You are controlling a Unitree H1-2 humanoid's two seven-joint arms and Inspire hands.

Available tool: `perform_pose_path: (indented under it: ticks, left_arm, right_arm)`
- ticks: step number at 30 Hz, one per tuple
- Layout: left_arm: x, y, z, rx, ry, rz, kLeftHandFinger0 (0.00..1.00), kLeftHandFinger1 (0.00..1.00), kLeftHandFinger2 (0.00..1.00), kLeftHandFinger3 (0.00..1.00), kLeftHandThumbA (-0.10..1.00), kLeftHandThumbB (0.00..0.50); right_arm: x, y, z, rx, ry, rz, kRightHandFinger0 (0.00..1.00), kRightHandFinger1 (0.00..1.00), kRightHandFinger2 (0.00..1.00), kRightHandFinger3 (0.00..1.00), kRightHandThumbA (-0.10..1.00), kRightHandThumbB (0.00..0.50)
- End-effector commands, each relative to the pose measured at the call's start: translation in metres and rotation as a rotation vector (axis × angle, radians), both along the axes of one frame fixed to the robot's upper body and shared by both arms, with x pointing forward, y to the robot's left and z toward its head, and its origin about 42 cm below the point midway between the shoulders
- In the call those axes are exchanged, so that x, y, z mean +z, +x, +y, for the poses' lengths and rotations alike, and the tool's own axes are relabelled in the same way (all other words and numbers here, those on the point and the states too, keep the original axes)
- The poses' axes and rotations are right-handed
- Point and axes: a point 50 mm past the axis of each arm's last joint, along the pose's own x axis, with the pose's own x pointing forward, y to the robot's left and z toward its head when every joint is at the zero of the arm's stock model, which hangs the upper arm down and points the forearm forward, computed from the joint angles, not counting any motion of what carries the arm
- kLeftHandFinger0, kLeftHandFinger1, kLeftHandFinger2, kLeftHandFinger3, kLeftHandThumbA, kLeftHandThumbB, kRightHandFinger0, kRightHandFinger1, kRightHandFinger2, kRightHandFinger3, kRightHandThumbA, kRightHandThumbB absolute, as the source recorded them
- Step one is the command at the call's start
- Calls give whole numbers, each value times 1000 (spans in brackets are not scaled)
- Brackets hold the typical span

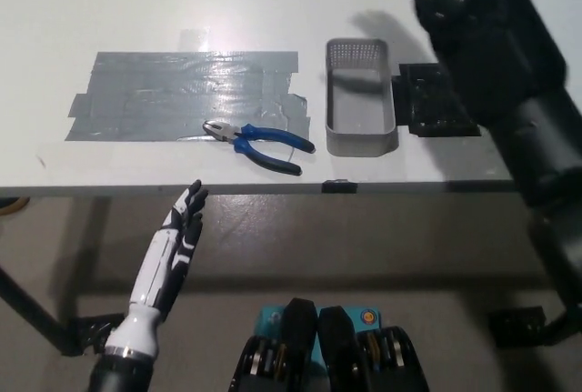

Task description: The robot picks the blue plier placed on top of the container and places it on the grey area of the table

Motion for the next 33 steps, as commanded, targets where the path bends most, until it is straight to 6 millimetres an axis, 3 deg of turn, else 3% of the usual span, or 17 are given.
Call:
perform_pose_path:
  ticks: [1, 2, 3, 4, 8, 10, 14, 15, 16, 19, 20, 23, 26, 27, 28, 30, 33]
  left_arm:
    - [39, 39, 5, 11, -47, -132, 1000, 1000, 1000, 1000, 1000, 159]
    - [40, 41, 5, 8, -49, -135, 1000, 1000, 1000, 1000, 1000, 149]
    - [41, 42, 5, 8, -49, -137, 1000, 1000, 1000, 1000, 1000, 147]
    - [42, 48, 7, 12, -44, -145, 1000, 1000, 1000, 1000, 1000, 133]
    - [48, 57, 6, 11, -50, -151, 1000, 1000, 1000, 1000, 1000, 98]
    - [52, 62, 5, 11, -50, -150, 1000, 1000, 1000, 1000, 1000, 101]
    - [53, 64, 5, 11, -51, -151, 1000, 1000, 1000, 1000, 1000, 98]
    - [54, 65, 7, 4, -65, -139, 1000, 1000, 1000, 1000, 1000, 102]
    - [53, 62, 7, 1, -68, -133, 1000, 1000, 1000, 1000, 1000, 92]
    - [49, 60, 9, 4, -69, -132, 1000, 1000, 1000, 1000, 1000, 90]
    - [42, 51, 10, 11, -70, -121, 1000, 1000, 1000, 1000, 1000, 90]
    - [30, 38, 12, 21, -64, -97, 1000, 1000, 1000, 1000, 1000, 91]
    - [30, 38, 13, 21, -65, -96, 1000, 1000, 1000, 1000, 1000, 90]
    - [25, 33, 14, 20, -64, -84, 1000, 1000, 1000, 1000, 1000, 90]
    - [16, 23, 16, 21, -64, -58, 1000, 1000, 1000, 1000, 1000, 90]
    - [12, 20, 15, 26, -71, -51, 1000, 1000, 1000, 1000, 1000, 94]
    - [12, 19, 15, 26, -72, -52, 1000, 1000, 1000, 1000, 1000, 94]
  right_arm:
    - [76, -97, -95, 84, 203, -276, 1000, 1000, 1000, 1000, 1000, 321]
    - [67, -113, -107, 69, 221, -289, 1000, 1000, 1000, 1000, 1000, 333]
    - [68, -114, -108, 67, 222, -291, 1000, 1000, 1000, 1000, 1000, 335]
    - [57, -131, -121, 80, 259, -328, 1000, 1000, 1000, 1000, 1000, 331]
    - [36, -161, -142, 71, 250, -358, 1000, 1000, 1000, 1000, 1000, 293]
    - [29, -175, -156, 69, 251, -385, 1000, 1000, 1000, 1000, 1000, 307]
    - [29, -177, -157, 70, 253, -382, 1000, 1000, 1000, 1000, 1000, 306]
    - [11, -204, -172, 53, 299, -414, 1000, 1000, 1000, 1000, 1000, 282]
    - [-2, -214, -172, 55, 335, -402, 1000, 1000, 1000, 1000, 1000, 239]
    - [-19, -226, -168, 94, 432, -377, 1000, 1000, 1000, 1000, 1000, 201]
    - [-51, -236, -157, 135, 562, -304, 1000, 1000, 1000, 1000, 1000, 199]
    - [-101, -246, -139, 113, 629, -205, 1000, 1000, 1000, 1000, 1000, 178]
    - [-101, -248, -139, 113, 632, -201, 1000, 1000, 1000, 1000, 1000, 176]
    - [-135, -245, -130, 109, 681, -104, 1000, 1000, 1000, 1000, 1000, 132]
    - [-202, -246, -109, 102, 768, 84, 1000, 1000, 1000, 1000, 1000, 96]
    - [-236, -243, -97, 98, 789, 204, 1000, 1000, 1000, 1000, 1000, 105]
    - [-239, -242, -96, 101, 793, 214, 1000, 1000, 1000, 1000, 1000, 103]
